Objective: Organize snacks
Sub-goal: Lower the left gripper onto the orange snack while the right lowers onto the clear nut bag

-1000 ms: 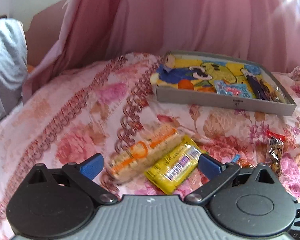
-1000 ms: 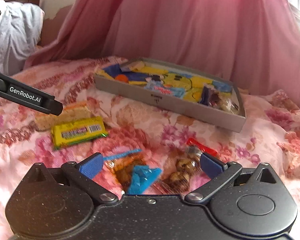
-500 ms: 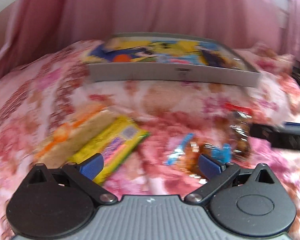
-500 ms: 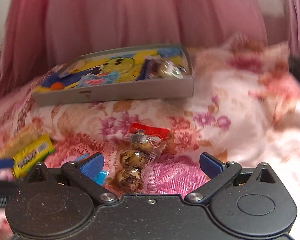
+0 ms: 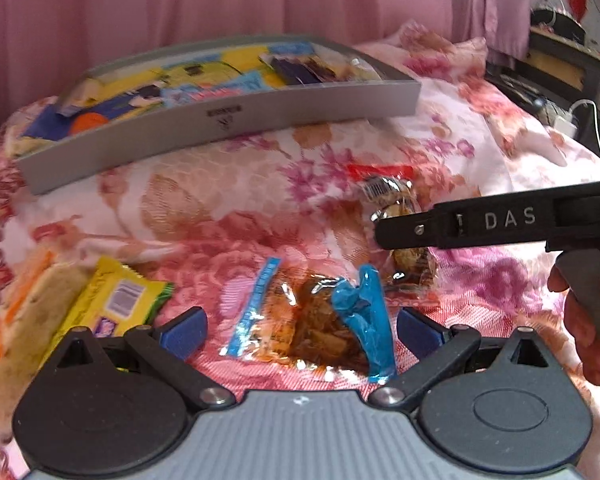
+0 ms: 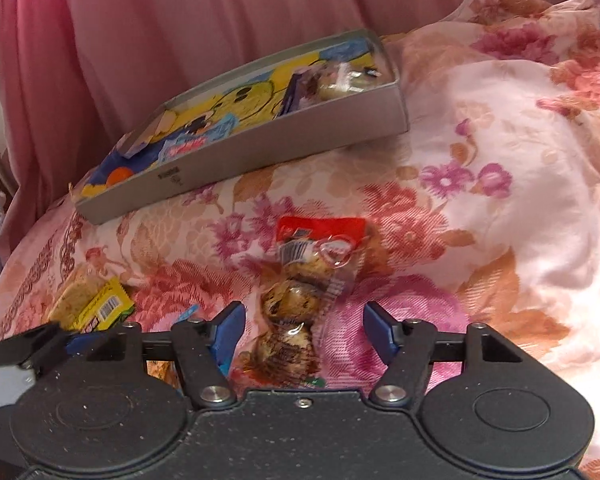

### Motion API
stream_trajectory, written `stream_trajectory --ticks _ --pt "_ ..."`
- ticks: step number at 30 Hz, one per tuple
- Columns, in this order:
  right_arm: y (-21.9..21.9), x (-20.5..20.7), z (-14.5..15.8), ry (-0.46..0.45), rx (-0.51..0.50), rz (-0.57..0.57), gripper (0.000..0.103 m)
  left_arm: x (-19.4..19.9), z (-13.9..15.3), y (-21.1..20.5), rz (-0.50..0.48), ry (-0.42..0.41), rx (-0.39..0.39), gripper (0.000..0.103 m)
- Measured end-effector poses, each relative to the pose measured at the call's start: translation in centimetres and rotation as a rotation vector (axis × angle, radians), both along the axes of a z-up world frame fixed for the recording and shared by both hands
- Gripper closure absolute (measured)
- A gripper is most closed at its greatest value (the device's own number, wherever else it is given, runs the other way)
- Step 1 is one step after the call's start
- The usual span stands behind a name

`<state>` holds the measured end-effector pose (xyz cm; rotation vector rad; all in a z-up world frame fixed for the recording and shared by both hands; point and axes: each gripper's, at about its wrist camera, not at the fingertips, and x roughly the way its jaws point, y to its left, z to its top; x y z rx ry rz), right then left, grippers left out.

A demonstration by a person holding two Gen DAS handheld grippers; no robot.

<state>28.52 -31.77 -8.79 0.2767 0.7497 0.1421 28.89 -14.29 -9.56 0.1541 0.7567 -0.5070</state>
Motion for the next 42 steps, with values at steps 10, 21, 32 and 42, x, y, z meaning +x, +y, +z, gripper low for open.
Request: stream_trajectory --ticks 10,21,32,42 --pt "0.5 0.9 -1.1 0.023 -0.014 -0.006 0.034 0.7 -1.1 -2.0 -0.086 -0.006 0.099 0.0" --pt "1.7 0.8 -1.2 0.032 -0.077 0.005 0.045 0.1 -1.0 -2.2 -0.099 -0.006 0.149 0.009" --pt "0.6 0.3 -0.8 0.031 -0.019 -0.003 0.06 -1.1 -0.6 -2.1 -0.077 -0.017 0.162 0.022" --pt "0.6 0.2 -0.7 0.027 -0.015 -0.003 0.06 -1.9 -0.1 -1.8 -0.065 -0.065 0.145 0.046"
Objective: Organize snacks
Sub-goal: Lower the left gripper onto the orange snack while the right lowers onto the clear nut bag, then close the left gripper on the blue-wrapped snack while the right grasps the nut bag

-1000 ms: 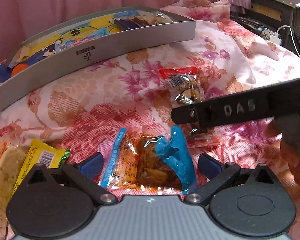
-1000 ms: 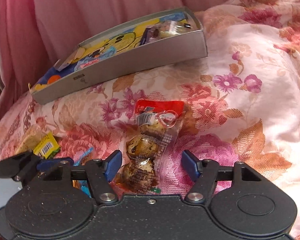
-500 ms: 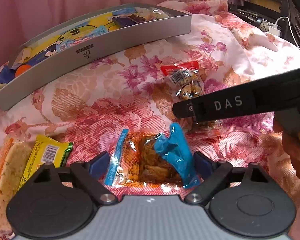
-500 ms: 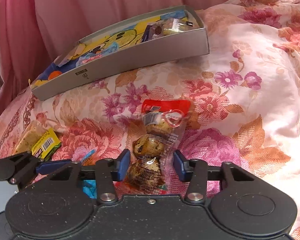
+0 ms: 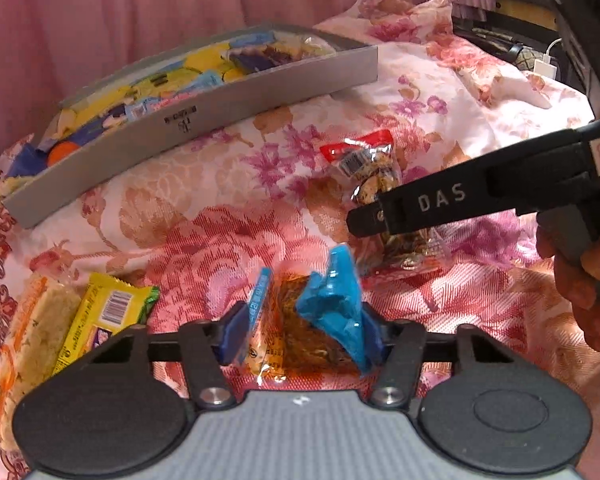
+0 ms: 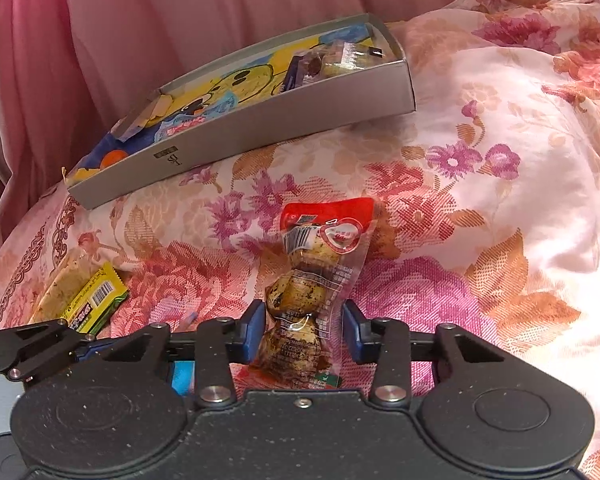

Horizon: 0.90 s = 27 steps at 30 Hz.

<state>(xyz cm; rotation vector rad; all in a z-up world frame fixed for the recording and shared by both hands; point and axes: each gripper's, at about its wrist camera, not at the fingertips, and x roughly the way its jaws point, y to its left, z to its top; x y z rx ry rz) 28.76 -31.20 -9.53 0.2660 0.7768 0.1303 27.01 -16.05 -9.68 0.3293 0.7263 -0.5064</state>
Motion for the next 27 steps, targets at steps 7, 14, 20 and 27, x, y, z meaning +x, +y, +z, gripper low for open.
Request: stream_trajectory --ticks 7,14,20,27 --pt "-0.2 0.0 0.1 0.004 0.008 -0.003 0.06 -0.2 0.3 0.6 0.065 -0.036 -0.047 0.066" --pt "0.2 -0.2 0.4 -0.009 -0.001 0.009 0.061 -0.4 1.4 1.4 0.142 -0.075 -0.08 0.071" --pt "0.7 -0.8 1.2 -0.061 -0.022 0.032 0.061 -1.0 2.3 1.8 0.184 -0.127 -0.123 0.071" --pt "0.3 -1.6 2.5 -0.162 0.025 0.028 0.062 -0.6 5.2 2.6 0.238 -0.201 -0.201 0.071"
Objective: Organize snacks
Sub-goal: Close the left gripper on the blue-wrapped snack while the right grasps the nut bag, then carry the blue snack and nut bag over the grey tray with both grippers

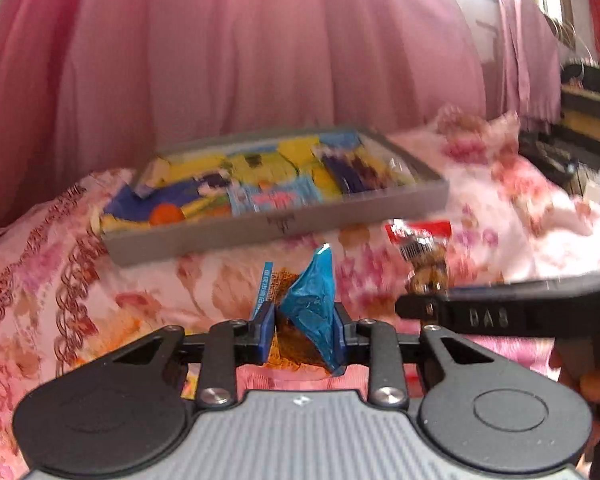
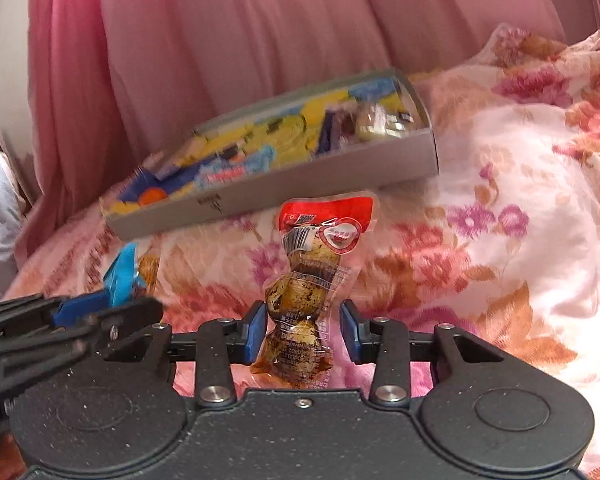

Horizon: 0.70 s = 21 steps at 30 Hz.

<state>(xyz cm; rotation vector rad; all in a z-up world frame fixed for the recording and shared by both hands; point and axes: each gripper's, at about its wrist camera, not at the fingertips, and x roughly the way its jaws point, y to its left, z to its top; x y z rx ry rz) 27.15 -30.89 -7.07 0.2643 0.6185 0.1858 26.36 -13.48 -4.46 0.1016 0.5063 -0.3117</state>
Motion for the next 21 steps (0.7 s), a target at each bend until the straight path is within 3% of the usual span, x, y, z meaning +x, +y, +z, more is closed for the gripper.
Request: stream_trajectory --ticks 9,16,21 --pt "-0.1 -0.5 2.1 -0.246 0.012 -0.018 0.062 2.6 3.7 0.3 0.044 -0.094 -0.068 0.071" --pt "0.1 3.7 4.5 -0.408 0.003 -0.081 0.062 7.0 6.5 0.7 0.076 -0.166 -0.136 0.071" --pt "0.0 7.2 5.6 -0.472 0.005 -0.102 0.062 10.8 6.7 0.7 0.096 -0.151 -0.173 0.071"
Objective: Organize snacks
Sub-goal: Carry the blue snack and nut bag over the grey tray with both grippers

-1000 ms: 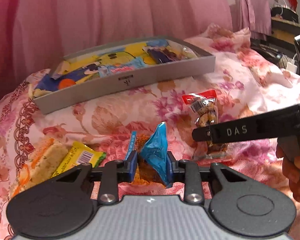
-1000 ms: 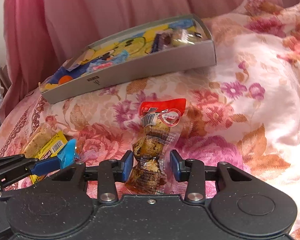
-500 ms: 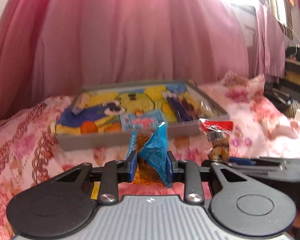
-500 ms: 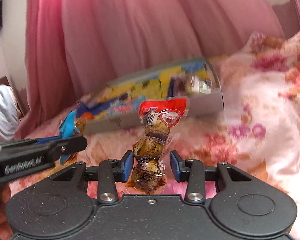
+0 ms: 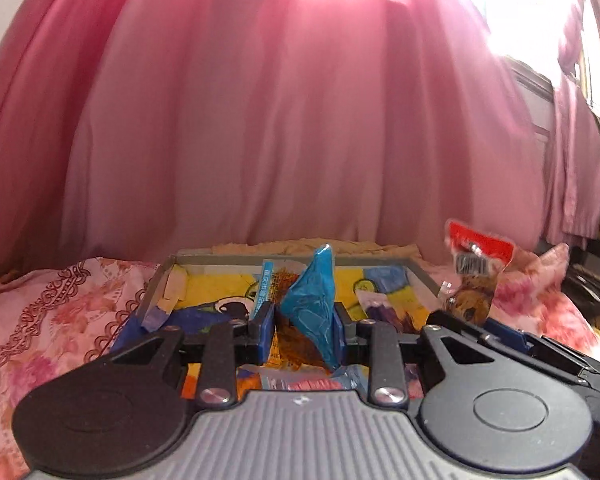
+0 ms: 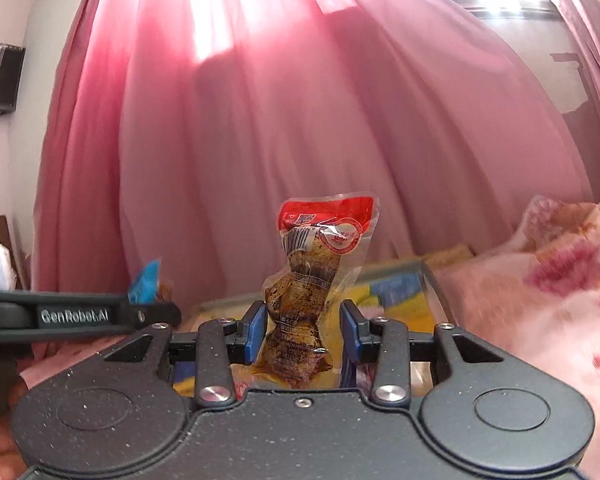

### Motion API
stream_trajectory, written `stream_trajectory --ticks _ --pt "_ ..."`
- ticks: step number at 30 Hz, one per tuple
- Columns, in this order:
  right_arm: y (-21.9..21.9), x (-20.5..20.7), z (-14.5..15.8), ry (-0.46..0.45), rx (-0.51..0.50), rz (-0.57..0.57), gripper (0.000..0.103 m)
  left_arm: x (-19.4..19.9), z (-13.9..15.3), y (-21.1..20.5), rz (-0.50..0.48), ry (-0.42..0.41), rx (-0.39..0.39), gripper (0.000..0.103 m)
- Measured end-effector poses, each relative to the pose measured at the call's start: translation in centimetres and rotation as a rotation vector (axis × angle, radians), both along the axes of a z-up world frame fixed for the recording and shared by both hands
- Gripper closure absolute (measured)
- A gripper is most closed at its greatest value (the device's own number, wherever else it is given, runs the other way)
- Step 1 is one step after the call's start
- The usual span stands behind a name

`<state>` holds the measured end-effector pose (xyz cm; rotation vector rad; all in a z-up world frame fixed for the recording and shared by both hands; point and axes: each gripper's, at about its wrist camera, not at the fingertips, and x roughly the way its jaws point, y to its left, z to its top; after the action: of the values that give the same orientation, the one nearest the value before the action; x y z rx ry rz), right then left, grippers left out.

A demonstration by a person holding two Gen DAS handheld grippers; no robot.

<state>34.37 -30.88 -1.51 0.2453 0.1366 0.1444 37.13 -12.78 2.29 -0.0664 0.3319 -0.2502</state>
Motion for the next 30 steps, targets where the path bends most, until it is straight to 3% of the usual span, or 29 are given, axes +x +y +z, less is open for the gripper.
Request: stream_trajectory --ticks 8,11,12,21,23,26,27,29,30 --pt "0.7 4.6 -1.0 0.08 -0.001 0.008 0.062 3.8 -1.9 0.8 0.033 0.078 0.001 0.071" --pt "1.2 5.1 -1.4 0.131 -0.008 0.017 0.08 4.7 -2.5 0.9 0.061 0.117 0.021 0.071" --pt "1.2 5.1 -1.7 0.137 -0.01 0.017 0.08 4.9 -2.8 0.9 0.07 0.126 0.03 0.071" --pt "1.2 5.1 -2.0 0.144 0.003 0.018 0.074 6.1 -3.9 1.3 0.12 0.211 -0.014 0.068" --pt "1.0 5.0 -1.9 0.145 0.007 0.009 0.072 6.2 -3.8 1.2 0.124 0.224 -0.024 0.054" --pt "0.8 4.7 -1.7 0.138 -0.003 -0.001 0.07 5.8 -3.6 1.0 0.138 0.203 -0.028 0.053" --pt "0.6 4.6 -1.6 0.136 -0.011 -0.005 0.067 5.6 -3.5 1.0 0.135 0.197 -0.027 0.051" --pt "0.2 4.3 -1.2 0.13 -0.021 -0.012 0.06 5.3 -3.2 1.0 0.147 0.189 -0.018 0.036" --pt "-0.1 4.0 -1.0 0.124 -0.023 -0.019 0.054 4.9 -3.0 1.0 0.157 0.179 -0.016 0.034"
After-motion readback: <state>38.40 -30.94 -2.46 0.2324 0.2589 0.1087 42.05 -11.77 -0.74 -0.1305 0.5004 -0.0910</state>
